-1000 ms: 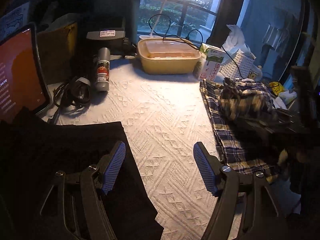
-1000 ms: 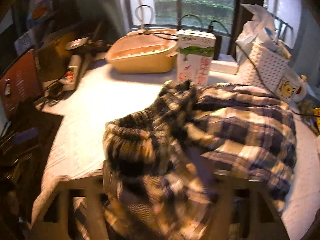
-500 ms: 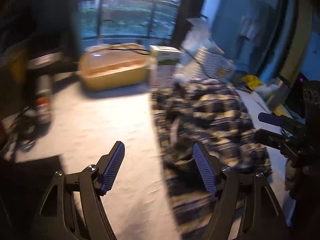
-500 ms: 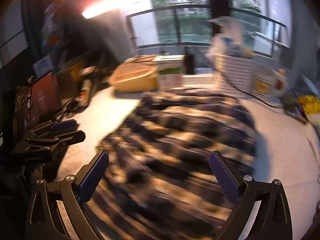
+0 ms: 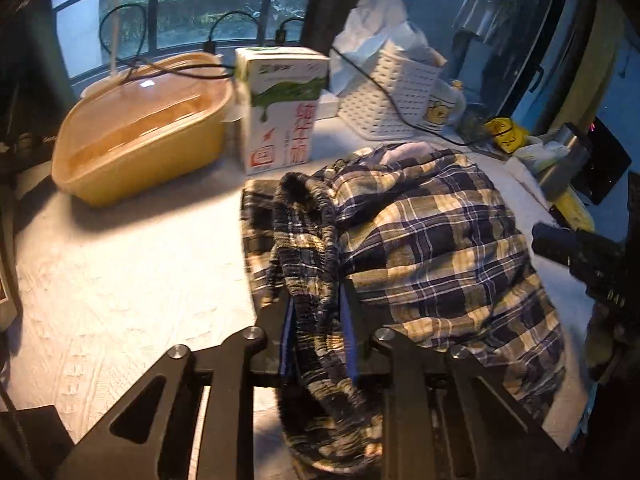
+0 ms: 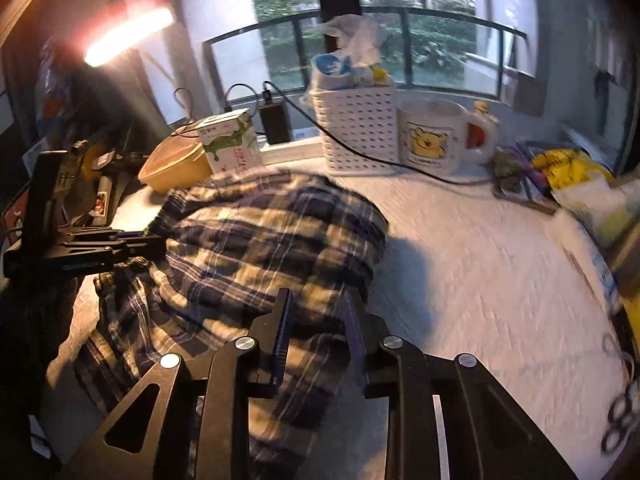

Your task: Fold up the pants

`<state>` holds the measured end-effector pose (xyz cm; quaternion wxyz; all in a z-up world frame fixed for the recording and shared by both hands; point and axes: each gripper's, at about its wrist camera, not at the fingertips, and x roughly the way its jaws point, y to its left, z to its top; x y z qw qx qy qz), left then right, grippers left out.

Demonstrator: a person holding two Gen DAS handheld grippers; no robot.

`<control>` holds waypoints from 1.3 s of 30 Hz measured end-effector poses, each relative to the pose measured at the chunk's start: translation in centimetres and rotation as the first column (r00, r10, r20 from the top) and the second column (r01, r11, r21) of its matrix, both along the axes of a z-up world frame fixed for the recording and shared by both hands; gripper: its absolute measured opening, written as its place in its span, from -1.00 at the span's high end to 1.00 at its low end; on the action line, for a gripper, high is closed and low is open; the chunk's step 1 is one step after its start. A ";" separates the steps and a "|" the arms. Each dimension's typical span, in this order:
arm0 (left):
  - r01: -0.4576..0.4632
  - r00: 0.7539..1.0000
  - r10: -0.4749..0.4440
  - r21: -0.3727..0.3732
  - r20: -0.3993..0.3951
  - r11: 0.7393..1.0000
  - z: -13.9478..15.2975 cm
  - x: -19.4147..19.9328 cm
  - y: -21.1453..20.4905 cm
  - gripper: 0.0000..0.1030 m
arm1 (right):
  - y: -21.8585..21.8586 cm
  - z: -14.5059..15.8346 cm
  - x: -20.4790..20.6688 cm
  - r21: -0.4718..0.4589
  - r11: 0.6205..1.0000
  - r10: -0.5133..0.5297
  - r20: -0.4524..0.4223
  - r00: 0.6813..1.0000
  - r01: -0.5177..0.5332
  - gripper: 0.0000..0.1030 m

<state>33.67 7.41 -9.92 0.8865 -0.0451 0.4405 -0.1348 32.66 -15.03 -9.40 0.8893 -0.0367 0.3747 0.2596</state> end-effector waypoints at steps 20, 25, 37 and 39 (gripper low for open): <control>0.136 0.969 -0.152 0.092 0.194 0.986 5.9 -0.2 -0.9 -0.01 | 6.7 -0.2 9.4 -0.124 0.968 0.219 0.006 0.976 -0.217 0.47; 0.153 0.985 -0.163 0.141 0.057 0.978 1.9 4.2 -1.5 0.00 | 9.1 -1.7 10.2 -0.163 0.946 0.279 -0.038 0.960 -0.281 0.47; -0.002 0.998 -0.001 0.053 0.055 0.999 1.0 3.8 2.5 0.00 | 8.4 -0.4 10.0 -0.178 0.959 0.221 -0.013 0.975 -0.219 0.46; -0.015 0.996 0.012 0.030 0.086 0.999 2.1 3.0 2.8 0.00 | 7.7 0.7 8.3 -0.153 0.959 0.241 -0.005 0.970 -0.239 0.46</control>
